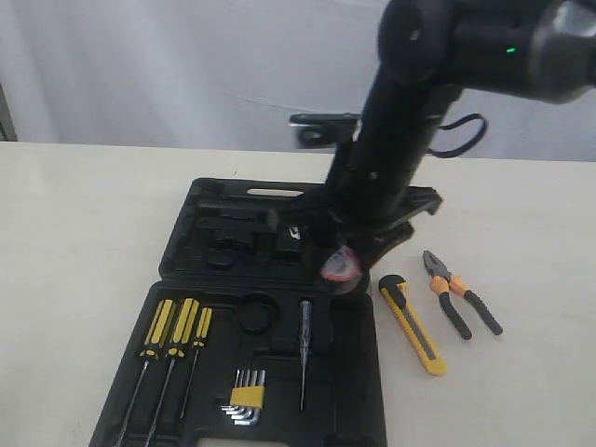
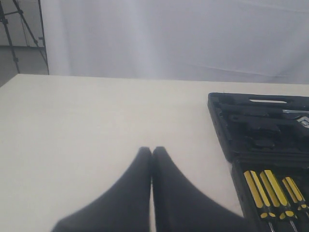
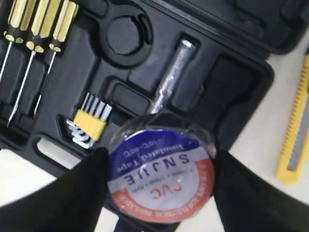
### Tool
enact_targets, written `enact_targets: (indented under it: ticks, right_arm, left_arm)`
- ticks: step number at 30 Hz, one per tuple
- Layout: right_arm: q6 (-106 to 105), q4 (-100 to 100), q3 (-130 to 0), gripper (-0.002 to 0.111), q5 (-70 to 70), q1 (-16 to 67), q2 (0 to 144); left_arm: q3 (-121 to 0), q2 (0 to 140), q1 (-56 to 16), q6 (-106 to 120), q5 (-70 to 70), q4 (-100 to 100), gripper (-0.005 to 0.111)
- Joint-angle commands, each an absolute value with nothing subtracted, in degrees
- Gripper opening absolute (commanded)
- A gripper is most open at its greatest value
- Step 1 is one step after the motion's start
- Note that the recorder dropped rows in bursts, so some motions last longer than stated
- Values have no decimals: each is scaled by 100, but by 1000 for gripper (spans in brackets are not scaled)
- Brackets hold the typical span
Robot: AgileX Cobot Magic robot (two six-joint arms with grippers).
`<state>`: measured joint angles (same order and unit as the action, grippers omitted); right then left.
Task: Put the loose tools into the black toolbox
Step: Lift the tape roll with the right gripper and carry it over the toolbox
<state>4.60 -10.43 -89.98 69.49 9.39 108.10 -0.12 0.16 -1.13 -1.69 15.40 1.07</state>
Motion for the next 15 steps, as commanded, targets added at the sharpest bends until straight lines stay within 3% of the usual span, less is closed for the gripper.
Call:
enact_targets:
  ticks: [1, 15]
  right_arm:
    - [539, -963, -9687, -1, 6996, 1234, 11622]
    - [828, -698, -10751, -1, 6916, 1701, 12951]
  left_arm:
    - [0, 0, -125, -173, 1542, 121, 0]
    - [0, 0, -125, -173, 1542, 121, 0]
